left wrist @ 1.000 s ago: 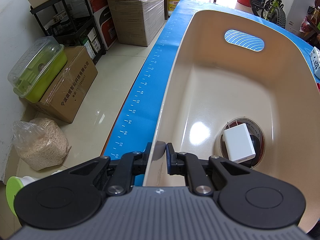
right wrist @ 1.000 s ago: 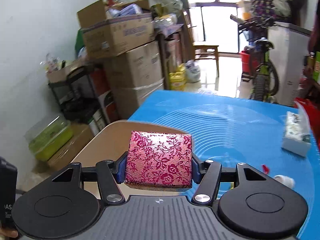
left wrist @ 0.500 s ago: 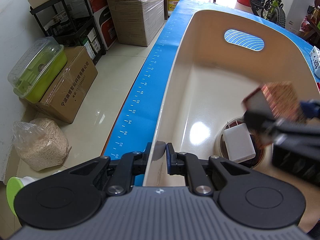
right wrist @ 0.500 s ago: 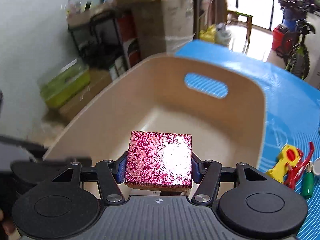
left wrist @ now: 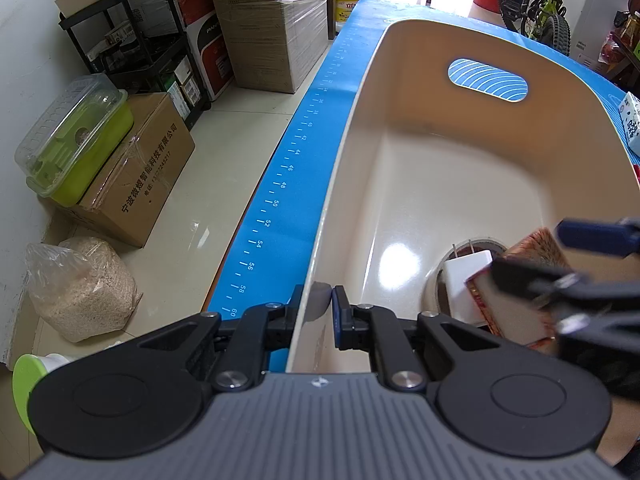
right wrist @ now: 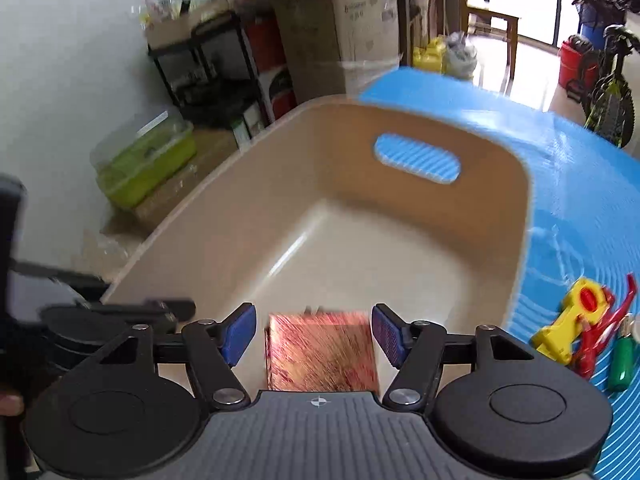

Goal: Organize rigid objects
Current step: 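Carry the pink box with the right tool into the basket and release, then move the right tool to the table and grasp the white pill bottle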

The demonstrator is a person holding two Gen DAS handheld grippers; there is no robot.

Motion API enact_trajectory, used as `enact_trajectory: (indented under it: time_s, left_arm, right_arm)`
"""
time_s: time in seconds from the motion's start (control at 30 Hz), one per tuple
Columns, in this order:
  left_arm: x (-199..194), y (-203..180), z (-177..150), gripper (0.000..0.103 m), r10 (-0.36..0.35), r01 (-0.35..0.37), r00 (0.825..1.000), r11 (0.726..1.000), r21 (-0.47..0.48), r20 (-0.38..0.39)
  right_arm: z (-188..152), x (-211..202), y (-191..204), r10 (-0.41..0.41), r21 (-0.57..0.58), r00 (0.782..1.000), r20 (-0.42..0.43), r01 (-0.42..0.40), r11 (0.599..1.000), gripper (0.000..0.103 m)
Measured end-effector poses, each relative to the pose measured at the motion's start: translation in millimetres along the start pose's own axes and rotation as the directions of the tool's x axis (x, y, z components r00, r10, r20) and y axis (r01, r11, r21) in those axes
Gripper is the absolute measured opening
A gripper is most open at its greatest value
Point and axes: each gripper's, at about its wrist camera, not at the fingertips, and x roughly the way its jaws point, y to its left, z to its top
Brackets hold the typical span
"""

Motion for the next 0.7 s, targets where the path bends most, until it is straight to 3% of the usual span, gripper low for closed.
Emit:
enact_trajectory:
  time_s: [0.27, 0.47, 0.7]
  left_arm:
    - [1, 0, 0, 0.015, 0.000, 0.000, 1.000, 1.000, 0.000, -0.001]
    - [0, 0, 0, 0.015, 0.000, 0.000, 1.000, 1.000, 0.001, -0.001]
    - [0, 0, 0, 0.015, 0.000, 0.000, 1.000, 1.000, 0.001, -0.002]
  right_arm:
    - [13, -48, -63, -0.128, 0.098, 0.984, 0.122, 0.117, 0.988, 0.075]
    - [3, -56, -134, -0.282, 0.194, 0.953, 0.111, 0.258, 0.946, 0.075]
    - [-16, -38, -197, -0.413, 0.223, 0.909, 0.059, 0.391, 0.893, 0.075]
